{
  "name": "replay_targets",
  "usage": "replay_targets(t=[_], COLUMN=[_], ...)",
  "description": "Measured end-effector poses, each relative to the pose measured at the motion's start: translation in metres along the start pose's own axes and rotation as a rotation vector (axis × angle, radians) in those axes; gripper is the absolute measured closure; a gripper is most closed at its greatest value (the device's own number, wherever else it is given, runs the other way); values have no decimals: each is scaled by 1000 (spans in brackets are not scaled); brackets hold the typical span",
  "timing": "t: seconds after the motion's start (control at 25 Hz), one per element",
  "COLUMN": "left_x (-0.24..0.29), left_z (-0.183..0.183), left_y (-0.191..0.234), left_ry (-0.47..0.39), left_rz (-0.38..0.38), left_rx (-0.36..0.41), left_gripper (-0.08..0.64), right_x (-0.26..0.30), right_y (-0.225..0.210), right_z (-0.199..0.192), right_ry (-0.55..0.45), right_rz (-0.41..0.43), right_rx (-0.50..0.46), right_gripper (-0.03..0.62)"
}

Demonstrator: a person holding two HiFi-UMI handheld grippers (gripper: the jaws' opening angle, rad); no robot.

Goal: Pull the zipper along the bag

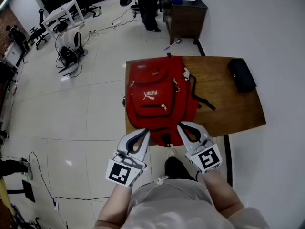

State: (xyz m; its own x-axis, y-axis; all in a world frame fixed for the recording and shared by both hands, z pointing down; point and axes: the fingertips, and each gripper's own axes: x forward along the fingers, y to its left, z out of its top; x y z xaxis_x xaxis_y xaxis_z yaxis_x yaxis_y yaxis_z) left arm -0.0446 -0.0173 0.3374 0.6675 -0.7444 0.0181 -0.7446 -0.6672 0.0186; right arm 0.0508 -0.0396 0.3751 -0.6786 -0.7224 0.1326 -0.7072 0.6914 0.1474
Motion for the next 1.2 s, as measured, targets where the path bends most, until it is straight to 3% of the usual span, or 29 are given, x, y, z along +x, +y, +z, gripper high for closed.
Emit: replay_targets(t=[0.16,0.56,1.2], left_x=[-55,-153,-186], left_z=[-3,-9,-5], left_y=[-21,-59,-60], left_ry=[4,-10,-40], left_rz=[-41,-70,22], left_rx=[16,-10,-19], left_gripper=[554,554,554], right_x=[-18,-73,-96], right_y=[57,146,181], right_z=[0,13,37], right_ry=[37,58,-55], right_rz=[2,-79,-75], right_rx=[-79,-38,-28], right_gripper=[584,584,584])
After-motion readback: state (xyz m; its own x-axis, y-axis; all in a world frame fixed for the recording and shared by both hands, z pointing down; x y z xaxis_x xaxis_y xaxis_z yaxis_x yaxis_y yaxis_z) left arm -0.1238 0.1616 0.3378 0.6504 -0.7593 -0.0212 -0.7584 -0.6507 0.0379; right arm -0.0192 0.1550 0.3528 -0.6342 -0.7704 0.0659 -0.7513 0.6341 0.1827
